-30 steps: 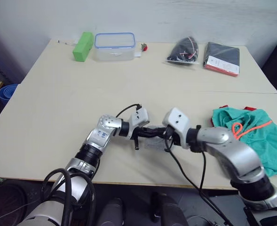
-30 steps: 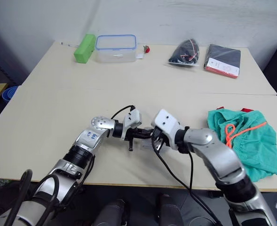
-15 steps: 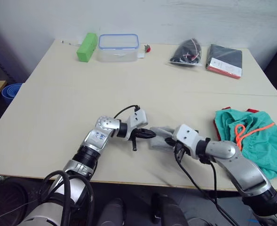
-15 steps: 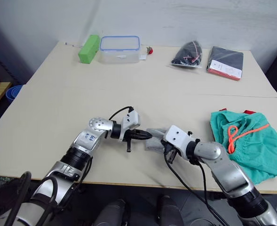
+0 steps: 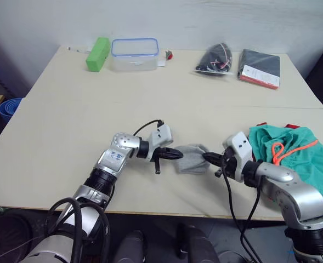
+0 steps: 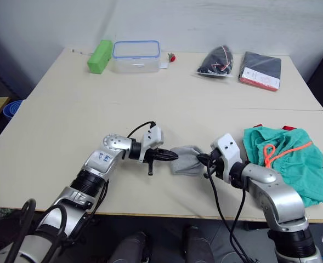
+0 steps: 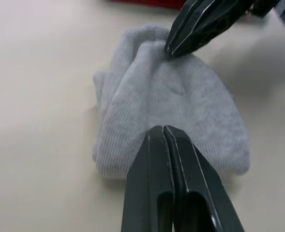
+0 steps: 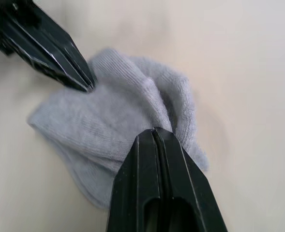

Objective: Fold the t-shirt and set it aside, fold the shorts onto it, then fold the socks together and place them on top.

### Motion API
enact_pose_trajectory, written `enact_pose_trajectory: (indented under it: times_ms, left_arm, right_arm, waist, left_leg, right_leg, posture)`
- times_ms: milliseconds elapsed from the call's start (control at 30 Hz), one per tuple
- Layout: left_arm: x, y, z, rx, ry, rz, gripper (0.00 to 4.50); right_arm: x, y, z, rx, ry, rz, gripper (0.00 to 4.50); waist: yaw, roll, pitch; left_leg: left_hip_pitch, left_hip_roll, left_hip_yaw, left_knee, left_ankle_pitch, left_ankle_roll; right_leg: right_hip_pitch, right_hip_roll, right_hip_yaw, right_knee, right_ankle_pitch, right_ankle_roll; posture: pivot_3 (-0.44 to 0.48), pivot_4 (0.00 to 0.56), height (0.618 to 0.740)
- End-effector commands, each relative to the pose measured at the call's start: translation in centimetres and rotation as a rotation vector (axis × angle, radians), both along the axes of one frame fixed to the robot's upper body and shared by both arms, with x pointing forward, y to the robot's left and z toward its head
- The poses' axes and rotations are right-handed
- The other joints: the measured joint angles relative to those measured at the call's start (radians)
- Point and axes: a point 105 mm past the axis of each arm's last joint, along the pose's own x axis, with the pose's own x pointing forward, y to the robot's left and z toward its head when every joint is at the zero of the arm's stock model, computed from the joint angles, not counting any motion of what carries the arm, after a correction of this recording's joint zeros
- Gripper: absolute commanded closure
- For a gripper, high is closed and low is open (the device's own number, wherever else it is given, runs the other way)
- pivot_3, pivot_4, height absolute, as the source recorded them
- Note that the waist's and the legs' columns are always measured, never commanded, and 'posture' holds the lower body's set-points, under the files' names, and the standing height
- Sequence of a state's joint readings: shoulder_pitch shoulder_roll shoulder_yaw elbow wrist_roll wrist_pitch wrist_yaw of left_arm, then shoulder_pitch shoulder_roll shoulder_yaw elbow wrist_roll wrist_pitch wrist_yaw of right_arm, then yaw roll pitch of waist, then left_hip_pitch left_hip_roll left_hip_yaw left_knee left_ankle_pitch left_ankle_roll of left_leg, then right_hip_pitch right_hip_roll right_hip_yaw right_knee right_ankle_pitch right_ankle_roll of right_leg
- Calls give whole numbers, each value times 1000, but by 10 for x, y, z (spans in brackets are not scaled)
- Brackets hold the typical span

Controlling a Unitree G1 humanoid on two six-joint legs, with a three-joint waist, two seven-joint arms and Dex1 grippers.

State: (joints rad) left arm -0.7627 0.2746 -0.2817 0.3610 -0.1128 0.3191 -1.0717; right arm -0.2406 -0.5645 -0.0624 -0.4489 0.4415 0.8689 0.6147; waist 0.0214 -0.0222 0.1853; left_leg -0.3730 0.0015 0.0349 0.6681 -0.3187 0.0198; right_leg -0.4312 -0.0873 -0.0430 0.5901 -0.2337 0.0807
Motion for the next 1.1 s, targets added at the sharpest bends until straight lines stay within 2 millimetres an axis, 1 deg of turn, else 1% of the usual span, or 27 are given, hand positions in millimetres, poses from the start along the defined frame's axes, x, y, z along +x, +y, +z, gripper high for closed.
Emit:
enact_pose_trajectory:
  times_ms: [33,133,200,267,400,500,633,733,800,900,967,1000,1100]
  left_arm:
    - [-3,-8,28,-51,-71,-37,4450]
    - [-2,-13,22,-27,-75,-32,4450]
    - [0,-16,13,7,-80,-30,4450]
    - [2,-19,5,29,-74,-21,4450]
    - [11,-21,-15,84,-94,13,4450]
    - [17,-23,-21,85,-92,45,4450]
    - [19,-23,-24,80,-92,49,4450]
    - [18,-22,-27,81,-88,48,4450]
    - [18,-21,-29,84,-87,47,4450]
    - [17,-18,-31,89,-83,49,4450]
    - [17,-17,-32,91,-84,49,4450]
    - [17,-16,-32,90,-85,49,4450]
    - [15,-16,-22,50,-101,38,4450]
  right_arm:
    - [2,11,14,-7,-56,27,4500]
    - [7,20,8,-62,-76,56,4500]
    - [10,25,3,-99,-89,67,4500]
    - [14,28,-3,-138,-97,70,4500]
    - [24,21,-23,-234,-82,18,4500]
    - [28,13,-31,-220,-48,-50,4500]
    - [28,9,-29,-58,40,-137,4500]
    - [28,0,-30,58,108,-220,4500]
    - [29,-9,-30,121,138,-287,4500]
    - [27,-31,-27,179,162,-372,4500]
    - [25,-36,-23,191,163,-381,4500]
    - [23,-36,-19,203,159,-371,4500]
    - [8,-33,12,335,132,-281,4500]
  waist:
    - [1,0,0]
    - [1,0,0]
    - [2,0,0]
    - [2,0,0]
    - [2,0,0]
    - [4,0,0]
    - [4,0,0]
    - [4,0,0]
    - [4,0,0]
    - [5,0,0]
    - [4,0,0]
    - [3,0,0]
    - [1,1,0]
  left_leg:
    - [0,0,0,0,0,0]
    - [0,0,0,-1,0,0]
    - [0,0,0,-1,0,0]
    - [0,-1,1,-1,0,0]
    - [0,-2,1,0,0,1]
    - [1,-2,1,0,0,1]
    - [2,-1,0,1,1,1]
    - [2,-1,0,1,1,1]
    - [2,-1,0,0,1,1]
    - [2,-2,0,0,1,1]
    - [2,-4,0,0,1,2]
    - [1,-4,0,0,1,2]
    - [1,-4,0,-1,1,2]
  right_leg:
    - [0,0,0,0,0,0]
    - [0,2,0,0,0,-1]
    - [0,6,0,0,0,-1]
    - [0,7,0,0,0,0]
    - [0,7,0,0,0,0]
    - [1,6,0,0,0,0]
    - [3,6,0,0,0,1]
    - [3,1,0,0,1,1]
    - [3,-2,-1,0,1,1]
    - [2,-4,-1,0,1,1]
    - [2,-5,-2,0,1,1]
    - [2,-6,-2,0,1,1]
    - [1,-6,-1,0,1,1]
  posture:
    - [0,150,740]
    - [0,150,740]
    - [0,150,740]
    - [0,150,740]
    - [0,150,740]
    - [0,150,740]
    - [0,150,740]
    - [0,150,740]
    - [0,150,740]
    - [0,150,740]
    - [0,150,740]
    - [0,150,740]
    - [0,150,740]
